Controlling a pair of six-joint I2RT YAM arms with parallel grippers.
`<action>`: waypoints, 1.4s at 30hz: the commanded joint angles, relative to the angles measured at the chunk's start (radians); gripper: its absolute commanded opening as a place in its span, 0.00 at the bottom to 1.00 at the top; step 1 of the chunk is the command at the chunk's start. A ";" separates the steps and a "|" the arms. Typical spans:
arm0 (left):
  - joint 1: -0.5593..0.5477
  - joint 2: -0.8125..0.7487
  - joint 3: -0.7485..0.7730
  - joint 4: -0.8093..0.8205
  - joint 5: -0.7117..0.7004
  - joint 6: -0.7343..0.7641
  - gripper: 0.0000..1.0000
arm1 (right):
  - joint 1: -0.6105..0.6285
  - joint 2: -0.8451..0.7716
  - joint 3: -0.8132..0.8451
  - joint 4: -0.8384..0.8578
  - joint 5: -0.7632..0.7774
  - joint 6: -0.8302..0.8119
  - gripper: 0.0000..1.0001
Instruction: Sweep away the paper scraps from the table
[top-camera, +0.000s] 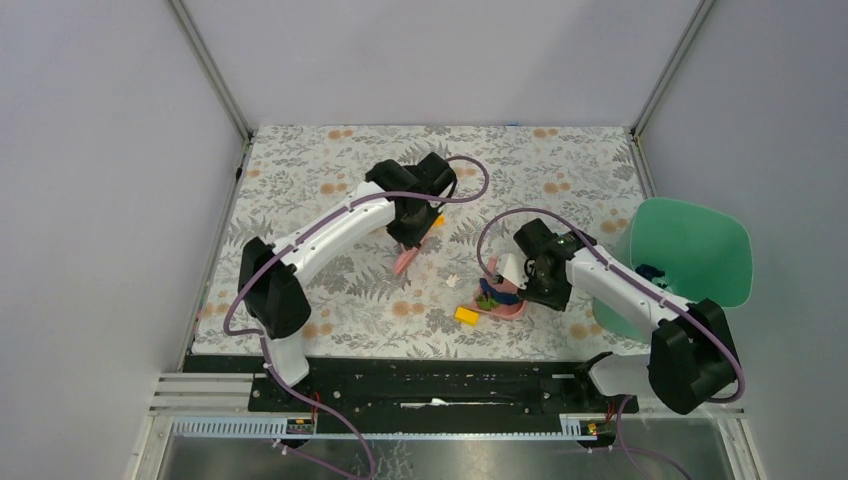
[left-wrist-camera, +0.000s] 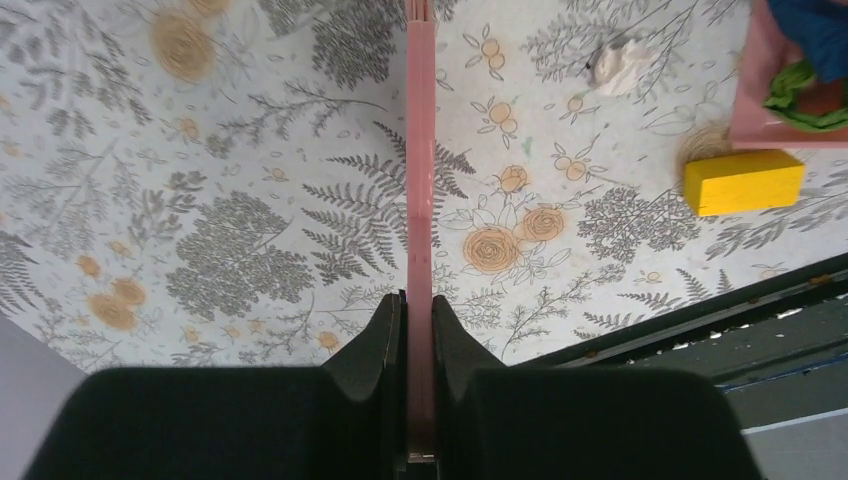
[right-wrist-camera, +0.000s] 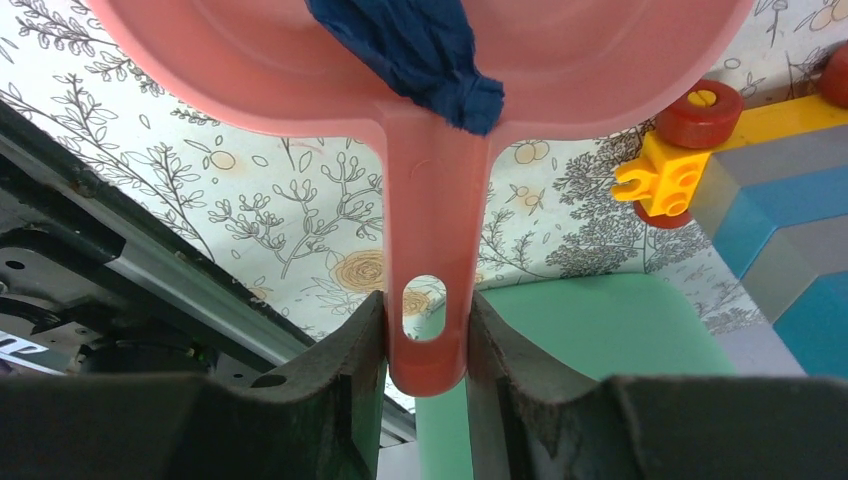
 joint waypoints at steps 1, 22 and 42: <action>0.000 0.027 -0.044 0.065 0.036 -0.028 0.00 | 0.006 0.050 0.069 -0.034 0.000 -0.034 0.00; -0.002 0.101 -0.024 0.404 0.520 -0.231 0.00 | 0.007 0.096 0.022 0.155 -0.098 0.098 0.00; 0.007 -0.059 -0.031 0.534 0.307 -0.166 0.00 | 0.005 -0.140 -0.175 0.382 -0.148 0.227 0.00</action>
